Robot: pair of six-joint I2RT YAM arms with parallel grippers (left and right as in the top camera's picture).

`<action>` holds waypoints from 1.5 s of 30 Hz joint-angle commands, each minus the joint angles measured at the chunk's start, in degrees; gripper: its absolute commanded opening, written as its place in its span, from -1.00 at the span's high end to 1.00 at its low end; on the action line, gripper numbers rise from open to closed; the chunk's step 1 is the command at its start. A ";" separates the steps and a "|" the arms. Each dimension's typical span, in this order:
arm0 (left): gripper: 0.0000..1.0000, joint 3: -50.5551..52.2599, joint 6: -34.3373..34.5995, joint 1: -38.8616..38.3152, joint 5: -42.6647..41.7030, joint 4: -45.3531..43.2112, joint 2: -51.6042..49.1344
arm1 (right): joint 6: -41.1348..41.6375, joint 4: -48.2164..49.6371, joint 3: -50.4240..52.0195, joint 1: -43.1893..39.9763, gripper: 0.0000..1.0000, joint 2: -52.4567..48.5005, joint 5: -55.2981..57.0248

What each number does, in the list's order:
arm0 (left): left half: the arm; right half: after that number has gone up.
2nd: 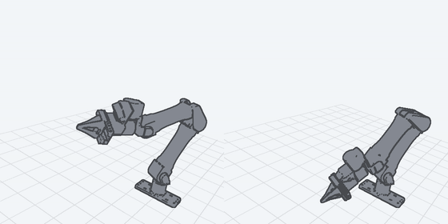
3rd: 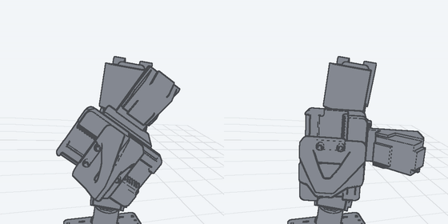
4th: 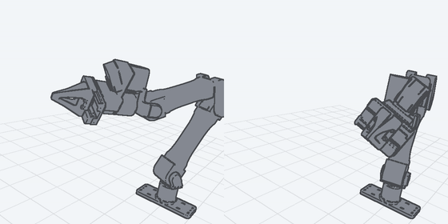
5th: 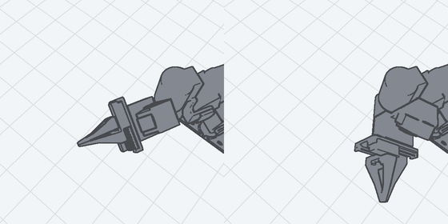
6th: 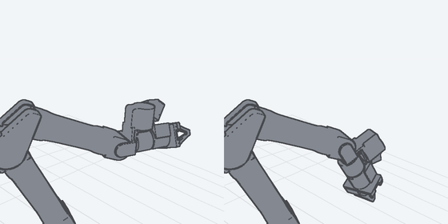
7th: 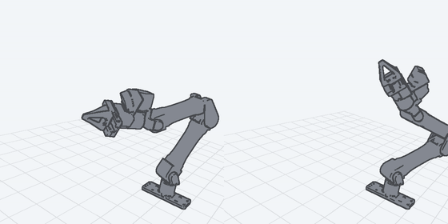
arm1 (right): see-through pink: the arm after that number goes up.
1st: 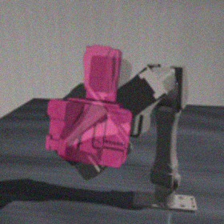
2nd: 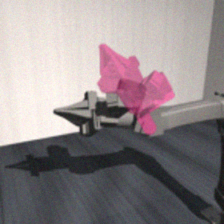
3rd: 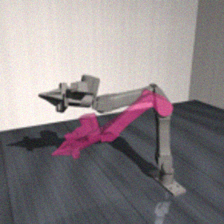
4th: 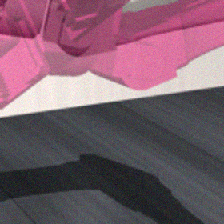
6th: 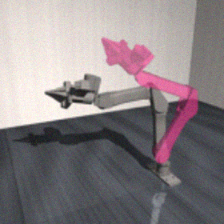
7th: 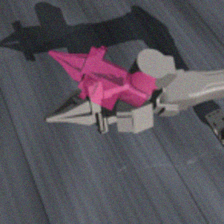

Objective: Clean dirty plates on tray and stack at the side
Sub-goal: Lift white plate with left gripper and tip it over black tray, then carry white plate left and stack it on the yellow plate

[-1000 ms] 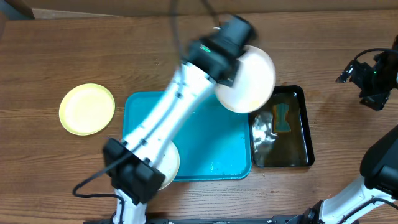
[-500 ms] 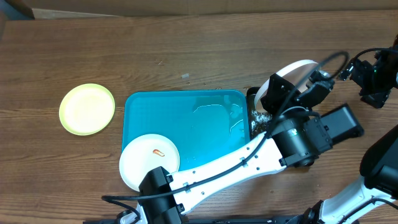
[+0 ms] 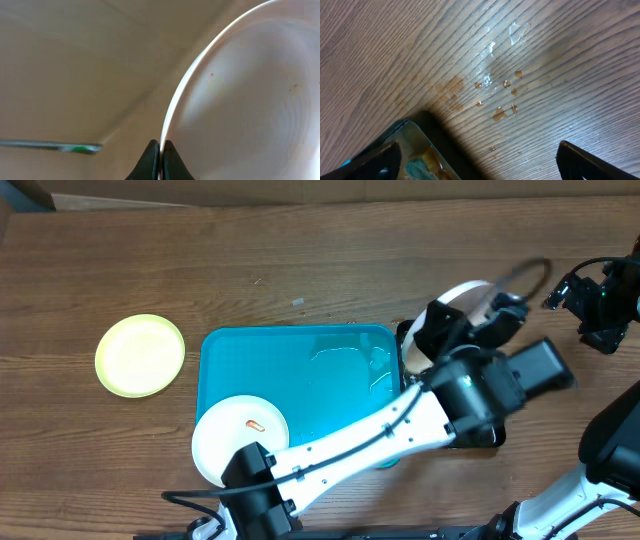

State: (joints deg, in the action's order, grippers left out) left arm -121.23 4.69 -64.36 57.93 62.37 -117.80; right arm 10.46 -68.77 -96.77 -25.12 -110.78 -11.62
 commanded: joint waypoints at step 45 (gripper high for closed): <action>0.88 17.79 15.43 103.01 -63.30 14.03 -0.26 | -0.04 0.17 -0.96 -0.13 -1.00 1.16 0.02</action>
State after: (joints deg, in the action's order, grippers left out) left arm -103.77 19.42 38.09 -5.34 77.08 -118.30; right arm 10.50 -68.71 -96.77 -25.12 -110.78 -11.62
